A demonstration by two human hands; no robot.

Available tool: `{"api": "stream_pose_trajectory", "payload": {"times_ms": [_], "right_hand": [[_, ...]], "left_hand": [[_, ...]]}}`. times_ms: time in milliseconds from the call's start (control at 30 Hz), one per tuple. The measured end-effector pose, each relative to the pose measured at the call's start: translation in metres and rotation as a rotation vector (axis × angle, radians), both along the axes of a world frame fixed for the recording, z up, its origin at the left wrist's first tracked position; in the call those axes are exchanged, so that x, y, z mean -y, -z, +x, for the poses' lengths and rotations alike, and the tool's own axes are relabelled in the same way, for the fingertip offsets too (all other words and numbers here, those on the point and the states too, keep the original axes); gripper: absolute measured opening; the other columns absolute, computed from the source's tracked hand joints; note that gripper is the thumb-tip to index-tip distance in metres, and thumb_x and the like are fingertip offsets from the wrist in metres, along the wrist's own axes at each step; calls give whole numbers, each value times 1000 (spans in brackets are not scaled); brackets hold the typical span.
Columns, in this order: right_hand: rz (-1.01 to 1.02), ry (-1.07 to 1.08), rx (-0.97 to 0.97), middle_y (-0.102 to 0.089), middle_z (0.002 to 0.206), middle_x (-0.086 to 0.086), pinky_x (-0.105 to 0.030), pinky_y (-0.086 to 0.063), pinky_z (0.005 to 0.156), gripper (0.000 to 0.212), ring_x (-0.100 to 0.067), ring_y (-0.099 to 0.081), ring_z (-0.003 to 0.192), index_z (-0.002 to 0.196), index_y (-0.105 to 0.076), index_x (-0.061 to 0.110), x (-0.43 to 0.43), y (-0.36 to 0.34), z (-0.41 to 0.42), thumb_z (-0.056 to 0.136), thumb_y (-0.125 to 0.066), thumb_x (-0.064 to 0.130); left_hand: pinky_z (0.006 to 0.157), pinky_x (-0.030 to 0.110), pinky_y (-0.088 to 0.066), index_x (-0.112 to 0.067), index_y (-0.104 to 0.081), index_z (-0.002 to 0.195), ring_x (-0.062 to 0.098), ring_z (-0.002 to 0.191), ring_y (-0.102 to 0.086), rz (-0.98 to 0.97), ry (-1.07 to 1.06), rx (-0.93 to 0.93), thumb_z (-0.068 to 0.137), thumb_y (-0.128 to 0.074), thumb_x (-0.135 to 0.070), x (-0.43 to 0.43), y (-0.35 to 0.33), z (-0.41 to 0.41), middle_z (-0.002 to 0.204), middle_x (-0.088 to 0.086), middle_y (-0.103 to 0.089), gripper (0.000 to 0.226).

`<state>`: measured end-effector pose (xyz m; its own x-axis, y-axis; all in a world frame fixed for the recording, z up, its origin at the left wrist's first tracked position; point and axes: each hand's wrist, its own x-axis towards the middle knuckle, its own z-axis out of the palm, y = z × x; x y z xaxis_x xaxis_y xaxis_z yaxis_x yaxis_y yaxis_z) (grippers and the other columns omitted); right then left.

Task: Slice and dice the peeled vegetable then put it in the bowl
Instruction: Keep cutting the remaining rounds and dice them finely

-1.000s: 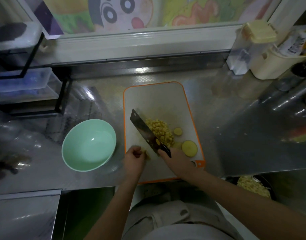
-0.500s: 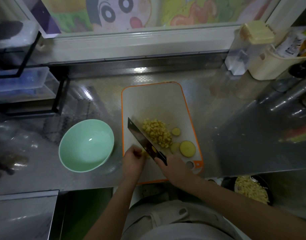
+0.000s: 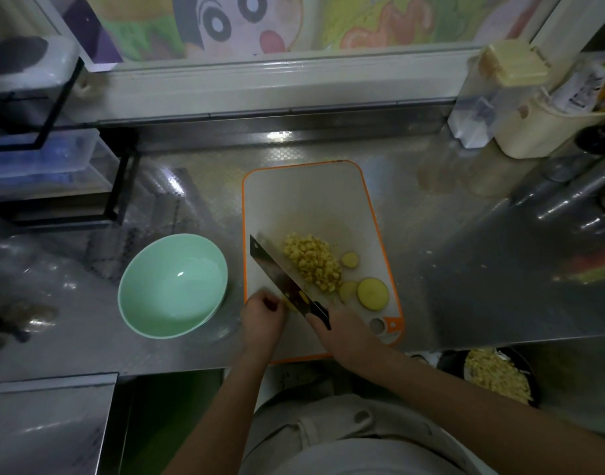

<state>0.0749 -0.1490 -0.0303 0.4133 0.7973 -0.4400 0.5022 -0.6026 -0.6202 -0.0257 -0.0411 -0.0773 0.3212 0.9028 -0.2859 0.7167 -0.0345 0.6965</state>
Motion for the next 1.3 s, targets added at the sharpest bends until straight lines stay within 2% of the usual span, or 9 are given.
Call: {"api": "stream_pose_trajectory", "payload": {"times_ms": [100,233,367,633,867,1033,1133,1200,1300], "right_hand": [[-40,-13,-61,-51,84,-5,-22,-33,68,40,-16,-49,77,98,-56,3,1,-2,-1,98,-39,40],[-69,-4,69,-51,76,-7,-26,-34,59,41,-19,-53,71,66,-40,16,-1,5,-2,98,-42,40],[-74,3,50,-46,67,0,-25,-33,58,40,-15,-50,69,65,-38,19,-1,6,-3,99,-42,39],[-12,24,50,-50,79,-5,-26,-34,62,30,-14,-48,71,82,-45,13,2,11,-7,98,-42,38],[-74,-24,31,-48,76,-2,-23,-35,58,31,-13,-46,66,84,-45,12,-1,12,-7,100,-38,38],[-91,-11,69,-45,77,1,-22,-33,56,31,-12,-47,72,88,-47,12,-3,10,-7,100,-38,39],[-111,-13,118,-42,69,4,-21,-30,50,33,-11,-45,64,75,-41,18,-6,11,-11,100,-36,40],[-107,-4,89,-49,74,-1,-25,-33,59,39,-16,-51,71,65,-29,25,-10,15,-15,100,-36,39],[-88,7,44,-43,71,2,-26,-34,63,39,-18,-49,74,64,-24,28,-12,19,-18,100,-36,40]], "left_hand": [[48,7,-34,-13,-57,68,9,58,-49,-9,7,-1,79,-62,-6,0,1,0,60,-5,-52,14],[53,19,-32,-10,-62,73,15,68,-54,-20,14,-24,78,-63,-7,-2,1,0,65,-4,-55,6],[61,21,-33,-10,-62,74,16,71,-54,-26,20,-36,78,-63,-6,-3,0,0,71,3,-59,6],[62,20,-33,-9,-64,77,14,73,-53,-44,40,-60,80,-61,-6,-4,-4,1,75,2,-59,6],[48,10,-35,-17,-53,65,9,61,-47,-78,49,-60,82,-61,-5,-5,-9,1,61,-7,-48,22],[54,18,-28,-6,-66,81,12,71,-51,-89,59,-98,83,-61,-7,-7,-8,4,73,0,-55,6],[56,19,-30,-3,-67,81,13,71,-52,-87,60,-102,83,-61,-7,-7,-9,4,74,2,-57,7],[54,19,-29,-5,-65,78,13,70,-52,-95,55,-100,82,-61,-6,-7,-10,4,73,3,-57,6],[52,19,-28,-5,-65,78,14,70,-52,-93,58,-111,83,-61,-6,-6,-11,3,71,2,-56,6]]}}
